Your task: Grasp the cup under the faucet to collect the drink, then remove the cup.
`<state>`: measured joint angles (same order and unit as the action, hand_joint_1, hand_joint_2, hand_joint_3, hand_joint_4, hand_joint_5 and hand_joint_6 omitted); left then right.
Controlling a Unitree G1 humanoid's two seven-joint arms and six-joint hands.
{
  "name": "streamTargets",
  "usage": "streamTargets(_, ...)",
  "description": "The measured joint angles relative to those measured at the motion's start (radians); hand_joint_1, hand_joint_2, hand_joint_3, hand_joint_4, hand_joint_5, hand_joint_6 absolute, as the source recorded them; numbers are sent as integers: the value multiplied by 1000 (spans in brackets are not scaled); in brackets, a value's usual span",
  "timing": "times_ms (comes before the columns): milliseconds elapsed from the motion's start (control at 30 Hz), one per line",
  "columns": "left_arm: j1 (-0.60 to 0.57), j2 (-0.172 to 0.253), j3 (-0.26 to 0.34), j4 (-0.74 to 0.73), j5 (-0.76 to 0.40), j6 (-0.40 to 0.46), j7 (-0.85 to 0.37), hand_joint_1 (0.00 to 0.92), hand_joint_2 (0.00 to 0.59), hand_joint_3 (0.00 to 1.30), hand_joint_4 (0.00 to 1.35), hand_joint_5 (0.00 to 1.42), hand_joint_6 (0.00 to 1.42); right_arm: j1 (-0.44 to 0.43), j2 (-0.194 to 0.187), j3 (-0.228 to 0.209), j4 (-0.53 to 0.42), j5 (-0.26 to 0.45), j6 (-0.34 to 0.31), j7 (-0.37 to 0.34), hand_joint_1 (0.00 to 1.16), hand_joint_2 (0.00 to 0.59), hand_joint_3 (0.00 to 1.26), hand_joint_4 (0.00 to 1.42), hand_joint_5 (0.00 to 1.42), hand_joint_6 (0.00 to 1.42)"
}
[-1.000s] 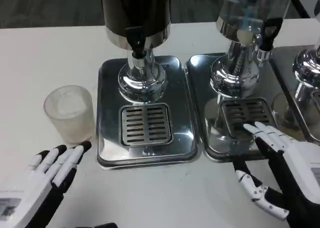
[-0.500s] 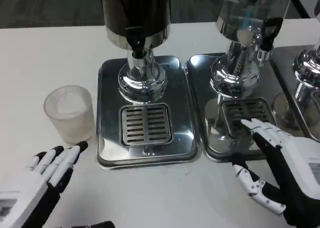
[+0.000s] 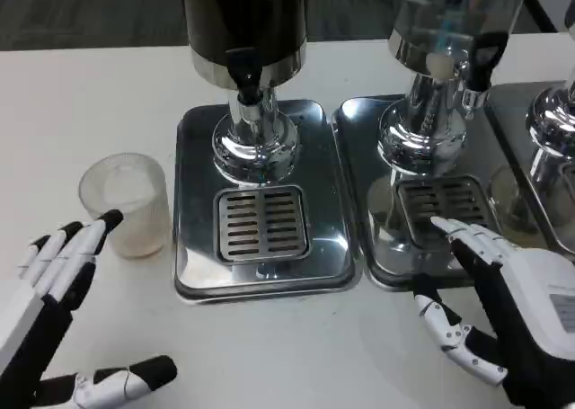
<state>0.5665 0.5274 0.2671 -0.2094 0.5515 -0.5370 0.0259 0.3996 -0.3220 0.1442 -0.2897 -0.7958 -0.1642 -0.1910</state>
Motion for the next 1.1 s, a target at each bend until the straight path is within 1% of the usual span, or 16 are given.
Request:
streamTargets(200,-66,-2,13,47,-33,-11,37,0,1,0,0,0,42,0,-4,-5,4,14,-1,0,252,436,229,213,195,246)
streamTargets(300,-77,-2,17,64,-45,-19,42,0,0,0,0,0,58,0,-6,-7,6,19,-3,0,252,436,239,220,204,248)
streamTargets(400,-95,-5,23,94,-77,-21,42,0,0,0,0,0,137,-1,-11,-10,8,24,-4,0,255,434,240,220,205,249)
streamTargets(500,-121,-3,25,131,-111,-22,40,0,0,0,0,0,143,-3,-15,-11,9,36,-5,0,259,432,240,223,207,250)
streamTargets(600,-172,8,25,175,-130,-17,31,0,0,0,0,0,145,-9,-22,-12,10,38,-5,0,262,430,241,228,209,250)
streamTargets(833,-307,51,-11,286,-165,3,-34,0,0,0,0,0,161,-13,-26,-11,12,40,-6,2,271,429,245,235,220,262)
streamTargets(1000,-363,63,-27,353,-188,3,-59,0,0,0,0,0,164,-7,-26,-11,12,42,-5,3,274,429,257,243,230,265)
streamTargets(1100,-403,75,-54,394,-193,4,-86,0,0,0,0,0,165,-2,-25,-11,11,42,-5,3,275,429,258,243,231,265)
